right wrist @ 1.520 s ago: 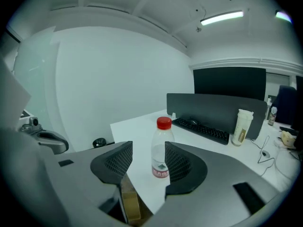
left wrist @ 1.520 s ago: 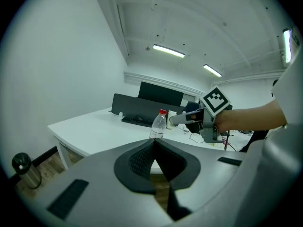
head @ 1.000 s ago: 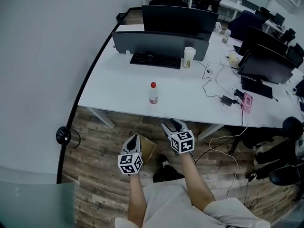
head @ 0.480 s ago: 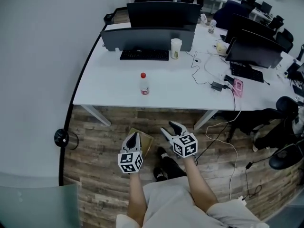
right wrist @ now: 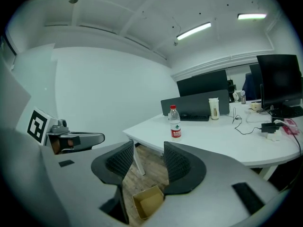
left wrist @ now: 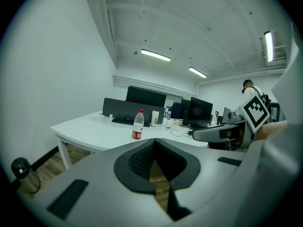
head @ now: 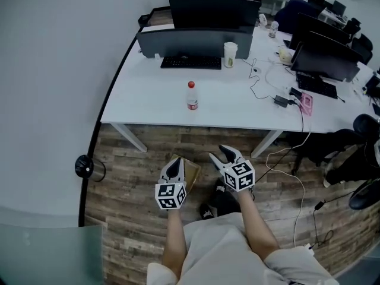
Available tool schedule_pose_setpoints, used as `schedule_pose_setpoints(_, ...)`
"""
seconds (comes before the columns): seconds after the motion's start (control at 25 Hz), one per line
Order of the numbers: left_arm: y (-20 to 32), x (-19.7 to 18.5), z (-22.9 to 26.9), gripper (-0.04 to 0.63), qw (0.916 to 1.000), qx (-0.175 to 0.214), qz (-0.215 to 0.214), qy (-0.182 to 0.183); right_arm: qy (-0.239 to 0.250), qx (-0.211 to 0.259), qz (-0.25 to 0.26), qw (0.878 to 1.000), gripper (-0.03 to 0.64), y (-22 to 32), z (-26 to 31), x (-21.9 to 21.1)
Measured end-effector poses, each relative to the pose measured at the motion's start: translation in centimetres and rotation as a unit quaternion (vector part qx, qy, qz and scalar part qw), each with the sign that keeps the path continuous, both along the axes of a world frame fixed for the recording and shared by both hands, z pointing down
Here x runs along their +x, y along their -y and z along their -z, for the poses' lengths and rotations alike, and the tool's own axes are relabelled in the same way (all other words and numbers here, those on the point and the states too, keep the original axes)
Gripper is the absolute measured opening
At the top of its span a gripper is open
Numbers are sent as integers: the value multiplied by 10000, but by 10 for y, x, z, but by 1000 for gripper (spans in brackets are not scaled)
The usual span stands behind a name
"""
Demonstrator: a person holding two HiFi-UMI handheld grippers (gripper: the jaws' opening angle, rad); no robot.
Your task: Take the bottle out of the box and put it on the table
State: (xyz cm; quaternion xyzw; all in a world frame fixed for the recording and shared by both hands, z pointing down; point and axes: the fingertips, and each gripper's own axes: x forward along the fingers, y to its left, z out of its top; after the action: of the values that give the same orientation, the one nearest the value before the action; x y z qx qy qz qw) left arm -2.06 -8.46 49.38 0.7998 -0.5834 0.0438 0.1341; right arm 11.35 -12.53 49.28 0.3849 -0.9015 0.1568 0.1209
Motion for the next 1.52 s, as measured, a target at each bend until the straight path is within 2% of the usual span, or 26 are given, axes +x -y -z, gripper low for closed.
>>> schedule_pose_setpoints(0.4, 4, -10, 8, 14, 9999, 142, 45, -49, -57, 85, -78, 9999, 206, 5, 2, -5)
schedule_pose_setpoints(1.08, 5, -11, 10, 14, 9999, 162, 55, -26, 73, 144, -80, 9998, 98, 5, 7, -8)
schedule_pose_setpoints(1.52, 2, -8, 10, 14, 9999, 157, 3, -31, -6, 111, -156, 9998, 41, 3, 6, -2)
